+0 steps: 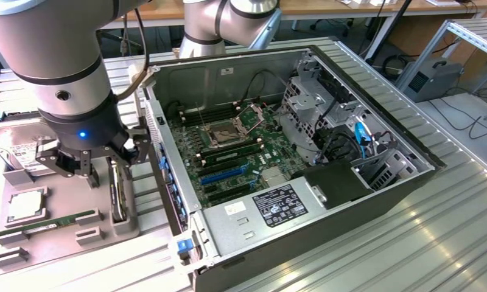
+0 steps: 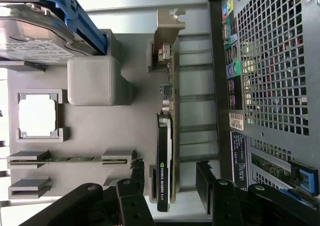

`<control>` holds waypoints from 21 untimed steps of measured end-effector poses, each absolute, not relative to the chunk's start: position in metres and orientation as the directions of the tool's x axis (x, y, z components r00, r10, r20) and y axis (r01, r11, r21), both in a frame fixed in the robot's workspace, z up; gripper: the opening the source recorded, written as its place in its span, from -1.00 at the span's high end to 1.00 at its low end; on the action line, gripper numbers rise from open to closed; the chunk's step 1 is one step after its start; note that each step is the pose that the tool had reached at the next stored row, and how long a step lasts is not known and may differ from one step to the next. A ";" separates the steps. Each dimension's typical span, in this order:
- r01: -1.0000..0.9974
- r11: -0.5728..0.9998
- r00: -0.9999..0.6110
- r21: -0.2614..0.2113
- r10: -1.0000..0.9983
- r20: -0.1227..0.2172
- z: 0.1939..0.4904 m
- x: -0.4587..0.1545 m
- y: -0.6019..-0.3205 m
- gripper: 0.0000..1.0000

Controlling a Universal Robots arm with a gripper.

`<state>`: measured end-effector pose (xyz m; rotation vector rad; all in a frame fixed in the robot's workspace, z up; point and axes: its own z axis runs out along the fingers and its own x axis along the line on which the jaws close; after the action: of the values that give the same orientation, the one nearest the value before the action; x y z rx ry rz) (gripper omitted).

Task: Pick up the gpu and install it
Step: 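Pick up the gpu and move the gpu toward the slot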

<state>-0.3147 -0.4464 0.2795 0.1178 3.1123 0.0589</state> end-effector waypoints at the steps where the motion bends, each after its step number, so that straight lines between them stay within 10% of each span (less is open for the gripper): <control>1: 0.075 0.996 -0.997 0.039 0.076 -0.025 0.279 -0.315 -0.446 -0.08; 21: 0.075 0.996 -0.997 0.037 0.076 -0.025 0.271 -0.314 -0.446 -0.08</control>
<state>-0.3143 -0.4460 0.2713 0.1178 3.1122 0.0567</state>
